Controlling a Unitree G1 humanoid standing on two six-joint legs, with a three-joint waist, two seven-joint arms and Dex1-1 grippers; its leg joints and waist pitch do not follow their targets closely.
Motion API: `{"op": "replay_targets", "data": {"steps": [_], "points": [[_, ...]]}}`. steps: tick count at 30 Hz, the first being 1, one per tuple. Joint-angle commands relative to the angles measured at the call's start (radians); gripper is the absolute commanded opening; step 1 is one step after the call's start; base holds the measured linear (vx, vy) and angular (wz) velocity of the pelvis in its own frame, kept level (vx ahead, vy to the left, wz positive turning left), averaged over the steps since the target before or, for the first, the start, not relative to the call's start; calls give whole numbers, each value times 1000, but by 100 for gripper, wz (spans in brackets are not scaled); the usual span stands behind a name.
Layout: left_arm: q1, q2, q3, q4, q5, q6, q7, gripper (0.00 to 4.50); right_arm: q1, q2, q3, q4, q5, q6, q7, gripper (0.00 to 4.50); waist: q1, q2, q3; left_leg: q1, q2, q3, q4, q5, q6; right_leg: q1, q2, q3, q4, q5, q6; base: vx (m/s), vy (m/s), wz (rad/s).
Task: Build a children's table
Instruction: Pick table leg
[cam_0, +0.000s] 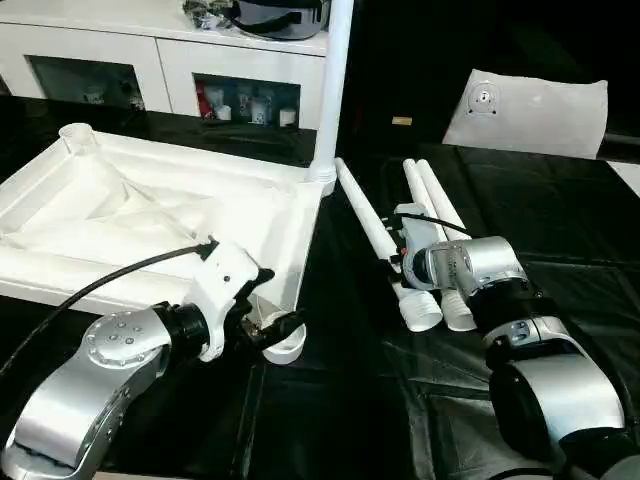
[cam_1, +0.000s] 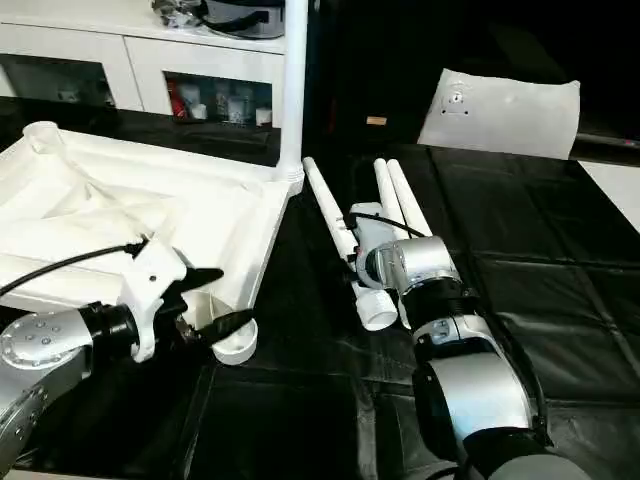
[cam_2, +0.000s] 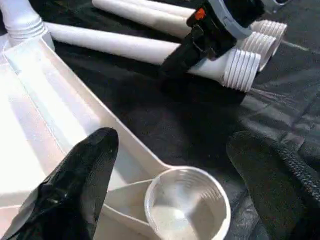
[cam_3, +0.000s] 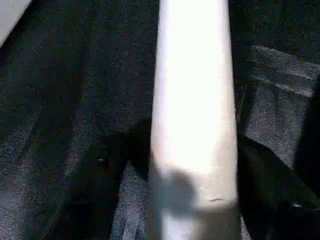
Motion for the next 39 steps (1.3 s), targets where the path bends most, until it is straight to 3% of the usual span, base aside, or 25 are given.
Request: {"op": "replay_targets", "data": {"steps": [1,13,17,18,20,21,22,26,29,31,32,33,35,36,39], "points": [[1,5,-8,-14,-6,-1,-8,408,-6,-9,7,30,4,6,14,289,1,13,-51,-21,66,-8,-88,-46,6,60,-100,62,-71,-321,-184,0,0,0],[10,24,-15,-33,12,-16,4,408,-22,-7,-38,86,20,-34,10,192,3,9,-50,-21,67,-9,-90,-66,0,59,-102,62,-72,-331,-183,0,0,0],[11,22,-11,-35,17,-23,15,408,-31,-8,-85,95,48,-53,-10,186,2,11,-49,-20,66,-8,-90,-82,-3,58,-101,61,-75,-351,-177,0,0,0],[12,19,-9,-34,17,-24,18,408,-31,-10,-103,87,61,-48,-11,186,3,18,-49,-19,66,-10,-91,-89,-6,58,-101,61,-73,-354,-175,0,0,0],[13,15,-6,-31,17,-25,25,408,-27,-11,-128,69,81,-48,-8,186,2,19,-49,-20,66,-9,-91,-92,-6,58,-100,61,-75,-347,-176,0,0,0],[10,17,-5,-26,18,-28,27,408,-22,-16,-155,41,102,-43,-8,186,3,15,-52,-21,65,-8,-89,-74,0,60,-99,61,-72,-326,-181,0,0,0],[10,17,-5,-25,18,-28,26,408,-22,-16,-157,39,103,-43,-7,186,3,27,-53,-22,66,-9,-89,-63,0,61,-97,60,-71,-297,-190,0,0,0],[-4,5,-1,-12,23,-38,38,408,-2,-31,-224,-30,143,-72,-28,186,7,21,-55,-25,64,-6,-86,-16,15,66,-98,61,-67,-258,-197,0,0,0],[-38,-28,7,14,37,-47,79,408,48,-25,-284,-161,199,-171,-13,186,16,30,-56,-24,66,-3,-85,23,27,65,-96,60,-63,-211,-207,0,0,0],[-56,-43,8,29,42,-50,94,408,70,-20,-303,-221,221,-190,-5,186,22,27,-57,-19,67,0,-85,18,33,63,-95,60,-66,-220,-200,0,0,0],[-68,-50,9,40,43,-53,102,408,82,-15,-313,-258,233,-197,-1,186,23,31,-55,-20,66,-1,-87,15,32,64,-93,60,-67,-226,-198,0,0,0],[-124,-112,31,86,25,-32,147,408,118,4,-384,-373,315,-180,14,186,24,30,-54,-19,65,4,-87,4,34,64,-92,61,-74,-237,-186,0,0,0],[-164,-159,56,117,3,-15,173,434,143,18,-422,-447,368,-175,34,186,27,31,-58,-18,67,6,-88,13,34,66,-92,60,-71,-231,-183,0,0,0],[-211,-211,90,146,-31,-9,196,441,177,34,-447,-531,428,-189,81,186,28,30,-57,-20,64,9,-87,14,37,68,-90,61,-74,-232,-178,0,0,0],[-289,-263,110,190,-69,-20,207,441,237,62,-468,-662,525,-223,157,185,35,28,-60,-18,68,7,-87,28,57,67,-95,61,-76,-231,-168,0,0,0]]}}
